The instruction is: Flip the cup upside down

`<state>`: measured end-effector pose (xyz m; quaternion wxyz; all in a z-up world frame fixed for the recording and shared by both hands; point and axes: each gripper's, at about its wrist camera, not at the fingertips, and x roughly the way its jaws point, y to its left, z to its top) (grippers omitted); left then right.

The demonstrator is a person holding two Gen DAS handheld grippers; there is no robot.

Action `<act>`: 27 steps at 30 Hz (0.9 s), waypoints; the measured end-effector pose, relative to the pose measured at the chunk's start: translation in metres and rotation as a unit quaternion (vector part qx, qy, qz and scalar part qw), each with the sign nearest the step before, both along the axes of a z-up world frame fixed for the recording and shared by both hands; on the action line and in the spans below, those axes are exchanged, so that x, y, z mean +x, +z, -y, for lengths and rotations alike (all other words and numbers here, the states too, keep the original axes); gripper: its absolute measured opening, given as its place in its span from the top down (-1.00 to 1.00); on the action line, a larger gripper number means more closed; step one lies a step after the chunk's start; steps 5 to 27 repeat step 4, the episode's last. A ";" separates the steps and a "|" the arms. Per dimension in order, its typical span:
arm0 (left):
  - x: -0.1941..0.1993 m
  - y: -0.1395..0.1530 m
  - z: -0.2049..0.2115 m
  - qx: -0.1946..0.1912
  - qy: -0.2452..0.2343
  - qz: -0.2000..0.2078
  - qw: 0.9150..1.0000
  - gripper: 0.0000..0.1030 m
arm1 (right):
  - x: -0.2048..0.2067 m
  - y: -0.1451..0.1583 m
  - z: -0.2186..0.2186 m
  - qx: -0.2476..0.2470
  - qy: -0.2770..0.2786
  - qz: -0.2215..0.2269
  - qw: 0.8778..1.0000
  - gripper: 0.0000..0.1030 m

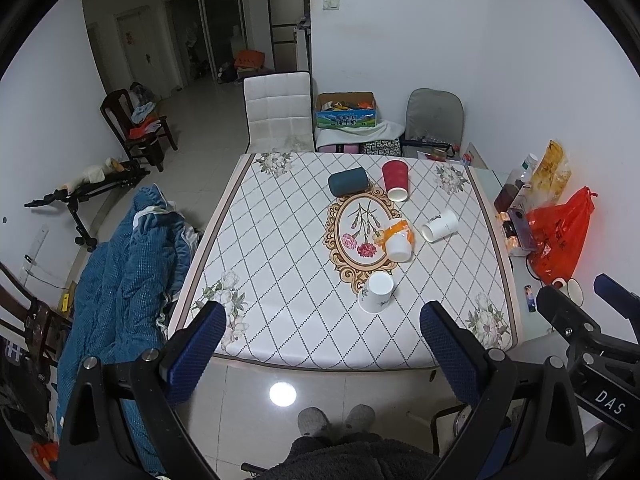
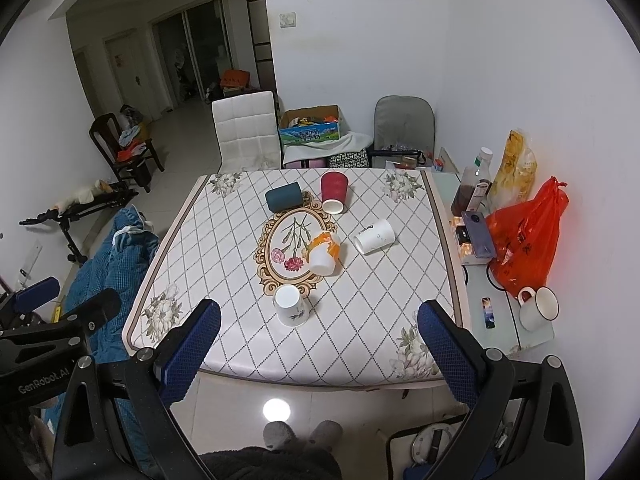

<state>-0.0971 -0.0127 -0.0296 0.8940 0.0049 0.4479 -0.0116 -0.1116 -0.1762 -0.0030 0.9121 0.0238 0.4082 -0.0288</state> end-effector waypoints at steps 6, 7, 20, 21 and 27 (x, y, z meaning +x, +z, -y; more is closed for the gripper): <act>-0.003 0.001 0.001 0.000 -0.004 0.003 1.000 -0.93 | -0.004 -0.004 0.000 0.002 -0.004 -0.002 1.000 -0.96; -0.003 0.001 0.001 0.000 -0.004 0.003 1.000 -0.93 | -0.004 -0.004 0.000 0.002 -0.004 -0.002 1.000 -0.96; -0.003 0.001 0.001 0.000 -0.004 0.003 1.000 -0.93 | -0.004 -0.004 0.000 0.002 -0.004 -0.002 1.000 -0.96; -0.003 0.001 0.001 0.000 -0.004 0.003 1.000 -0.93 | -0.004 -0.004 0.000 0.002 -0.004 -0.002 1.000 -0.96; -0.003 0.001 0.001 0.000 -0.004 0.003 1.000 -0.93 | -0.004 -0.004 0.000 0.002 -0.004 -0.002 1.000 -0.96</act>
